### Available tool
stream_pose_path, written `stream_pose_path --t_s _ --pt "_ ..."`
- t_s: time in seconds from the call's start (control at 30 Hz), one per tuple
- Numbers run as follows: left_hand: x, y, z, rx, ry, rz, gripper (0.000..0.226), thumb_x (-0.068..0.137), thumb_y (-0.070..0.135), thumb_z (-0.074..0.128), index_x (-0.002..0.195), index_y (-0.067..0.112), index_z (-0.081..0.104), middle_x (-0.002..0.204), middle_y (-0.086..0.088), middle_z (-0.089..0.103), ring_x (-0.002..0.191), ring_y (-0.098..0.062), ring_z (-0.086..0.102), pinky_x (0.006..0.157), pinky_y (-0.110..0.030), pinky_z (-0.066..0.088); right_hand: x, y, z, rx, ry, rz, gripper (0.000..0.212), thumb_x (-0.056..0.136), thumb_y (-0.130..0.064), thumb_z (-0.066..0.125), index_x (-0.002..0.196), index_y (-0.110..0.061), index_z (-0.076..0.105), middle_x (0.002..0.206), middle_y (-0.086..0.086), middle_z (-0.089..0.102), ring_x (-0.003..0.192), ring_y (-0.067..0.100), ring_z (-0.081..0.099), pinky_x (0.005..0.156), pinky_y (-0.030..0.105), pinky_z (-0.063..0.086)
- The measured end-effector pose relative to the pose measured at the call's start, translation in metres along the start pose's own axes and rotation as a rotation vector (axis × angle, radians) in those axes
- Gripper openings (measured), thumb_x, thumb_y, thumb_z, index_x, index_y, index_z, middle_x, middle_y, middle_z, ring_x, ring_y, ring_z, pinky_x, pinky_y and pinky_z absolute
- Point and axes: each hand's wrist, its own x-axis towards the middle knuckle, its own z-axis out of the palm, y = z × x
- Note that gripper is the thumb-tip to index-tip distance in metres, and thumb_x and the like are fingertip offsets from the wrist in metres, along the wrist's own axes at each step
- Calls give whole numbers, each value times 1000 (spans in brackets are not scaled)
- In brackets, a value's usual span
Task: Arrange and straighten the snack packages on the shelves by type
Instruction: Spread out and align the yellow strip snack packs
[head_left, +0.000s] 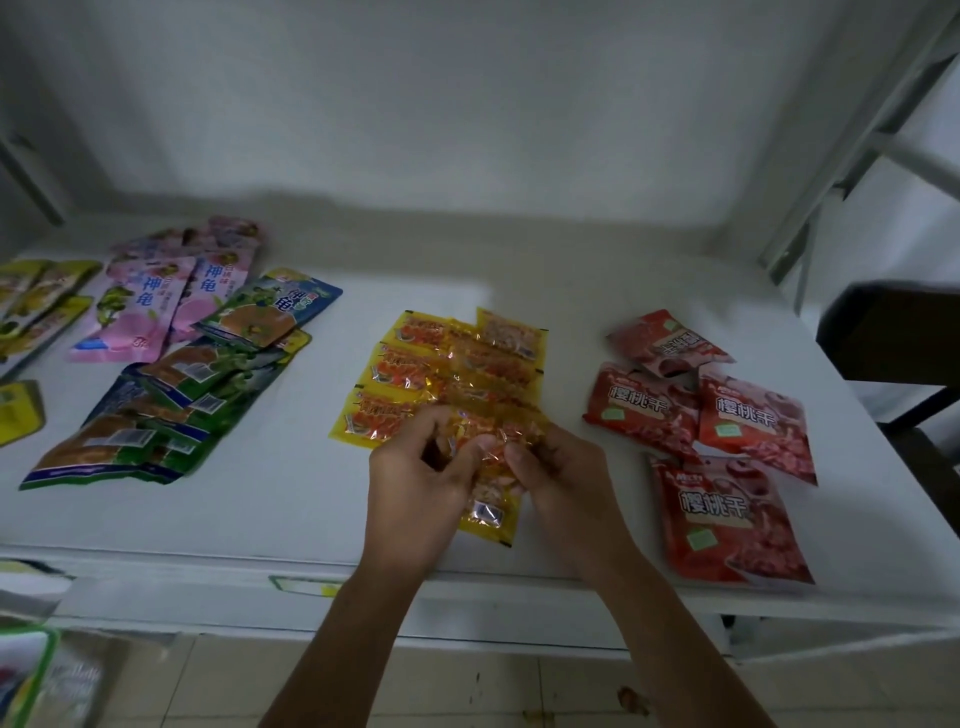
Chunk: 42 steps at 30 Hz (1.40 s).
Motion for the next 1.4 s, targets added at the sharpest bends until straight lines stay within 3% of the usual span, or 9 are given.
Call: stream_pose_path --t_s 0.2,0.3,0.43,0.63,0.7,0.87,0.97,1.13,1.4 --pt "-1 1 1 88 9 85 9 96 18 74 104 17 76 81 10 72 74 -7 68 65 -15 50 -2 2 3 -71 47 -17 18 102 -23 65 88 -18 75 62 -8 70 54 3 65 55 17 47" --pt "-1 -2 -1 57 -13 54 14 90 16 81 103 17 76 79 12 72 70 -9 67 64 -18 53 0 8 3 -83 56 -25 13 103 -14 64 95 -18 74 79 -5 78 68 10 76 63 23 57" --pt "0 -1 -2 42 -37 24 31 84 26 84 72 29 56 61 4 41 55 -8 40 52 -24 39 2 11 -1 -66 29 -41 22 101 -4 65 95 -22 76 86 -2 80 77 15 78 70 28 61" --pt "-4 1 -3 -69 -56 16 10 91 30 72 94 20 73 63 9 58 55 -14 54 52 -30 48 11 1 -4 378 76 174 40 96 -44 65 92 -9 84 101 18 79 98 33 76 93 48 59" --pt "-4 -1 -3 -63 -69 15 4 94 16 74 93 19 72 59 17 52 54 -2 50 53 -18 43 15 2 -4 387 103 206 36 95 -43 66 87 -13 85 100 16 80 97 29 76 93 47 60" --pt "-2 4 -4 -78 -139 32 25 98 21 71 75 31 64 59 8 45 58 -5 43 52 -21 35 20 -2 -8 553 51 282 25 89 -14 73 108 1 78 112 19 78 104 31 75 89 40 63" --pt "0 12 -3 -142 -107 -27 10 95 32 66 94 23 70 62 1 50 62 -2 50 58 -18 43 12 2 -12 530 48 215 21 88 -4 73 109 -1 78 112 18 78 106 33 75 93 46 61" --pt "5 2 -5 -40 -88 -68 46 93 22 76 69 15 37 61 7 25 56 -10 26 51 -24 27 7 4 -10 276 -2 87 16 92 -10 74 106 -4 79 102 14 80 97 24 76 84 33 61" --pt "4 3 -6 -79 -75 -1 46 96 19 71 70 1 38 62 -3 28 55 -9 29 49 -17 29 6 9 -7 79 31 25 17 97 -17 71 82 -14 77 78 3 77 75 13 73 67 25 56"
